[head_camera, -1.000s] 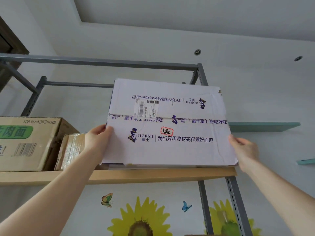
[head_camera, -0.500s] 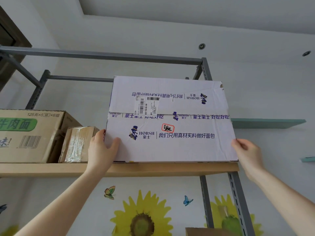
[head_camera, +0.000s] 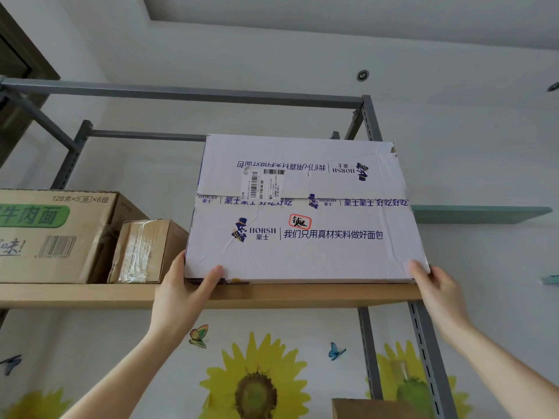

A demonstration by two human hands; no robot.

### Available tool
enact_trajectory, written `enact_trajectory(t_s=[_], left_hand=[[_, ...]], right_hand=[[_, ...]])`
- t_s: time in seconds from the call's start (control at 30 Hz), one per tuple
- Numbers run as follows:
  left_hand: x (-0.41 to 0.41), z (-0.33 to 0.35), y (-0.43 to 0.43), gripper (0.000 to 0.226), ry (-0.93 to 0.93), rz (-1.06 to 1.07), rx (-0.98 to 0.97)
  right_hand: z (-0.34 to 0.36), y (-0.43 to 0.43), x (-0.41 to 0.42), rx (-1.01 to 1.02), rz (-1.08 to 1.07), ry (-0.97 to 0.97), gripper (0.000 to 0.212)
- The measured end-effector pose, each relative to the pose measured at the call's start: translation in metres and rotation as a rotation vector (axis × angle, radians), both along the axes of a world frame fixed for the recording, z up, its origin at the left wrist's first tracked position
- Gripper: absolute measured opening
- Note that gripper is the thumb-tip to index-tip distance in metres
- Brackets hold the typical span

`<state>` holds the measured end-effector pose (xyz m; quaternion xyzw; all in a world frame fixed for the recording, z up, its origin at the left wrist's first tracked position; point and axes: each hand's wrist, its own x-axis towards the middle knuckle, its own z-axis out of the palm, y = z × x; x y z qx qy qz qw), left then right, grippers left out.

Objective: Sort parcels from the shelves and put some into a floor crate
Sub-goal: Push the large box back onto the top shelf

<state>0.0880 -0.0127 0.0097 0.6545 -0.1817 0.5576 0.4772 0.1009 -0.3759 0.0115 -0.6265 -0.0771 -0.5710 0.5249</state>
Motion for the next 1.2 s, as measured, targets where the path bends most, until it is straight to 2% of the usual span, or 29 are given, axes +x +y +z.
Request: enact_trajectory(t_s=[0.1,0.23,0.37,0.47,0.57,0.67,0.7,0.77,0.9,1.07,1.2], left_hand=[[0.001,-0.001,0.005,0.095,0.025,0.089,0.042],[0.003,0.000,0.012,0.102,0.054,0.105,0.068],[0.010,0.001,0.017,0.071,0.060,0.226,0.075],[0.014,0.004,0.016,0.063,0.045,0.298,0.017],[0.011,0.007,0.009,0.057,-0.046,0.212,-0.088],[0.001,0.015,-0.002,0.039,-0.178,0.025,-0.157],[-0.003,0.018,-0.005,0.037,-0.203,-0.047,-0.168],[-0.007,0.024,-0.010,0.046,-0.201,-0.153,-0.196],[-0.013,0.038,-0.012,0.050,-0.135,-0.297,-0.296],[-0.005,0.042,-0.007,0.021,-0.053,-0.172,-0.147],[0.001,0.040,-0.006,0.036,-0.002,-0.130,-0.119]], right_hand=[[-0.002,0.000,0.001,-0.010,0.014,-0.016,0.040],[-0.005,0.000,-0.001,-0.043,0.044,-0.042,0.040],[-0.011,0.002,-0.005,-0.108,0.146,-0.019,0.027],[-0.014,0.000,-0.006,-0.178,0.194,0.008,0.043],[-0.006,0.002,-0.013,-0.174,0.189,-0.051,0.033],[0.010,0.004,-0.021,-0.070,0.206,-0.200,0.026],[0.015,0.004,-0.022,-0.028,0.242,-0.248,0.023],[0.023,0.007,-0.022,0.033,0.299,-0.319,0.020],[0.036,0.011,-0.021,0.088,0.291,-0.383,0.006],[0.038,-0.001,-0.009,0.105,0.184,-0.330,0.016],[0.037,-0.002,-0.001,0.081,0.135,-0.258,0.030]])
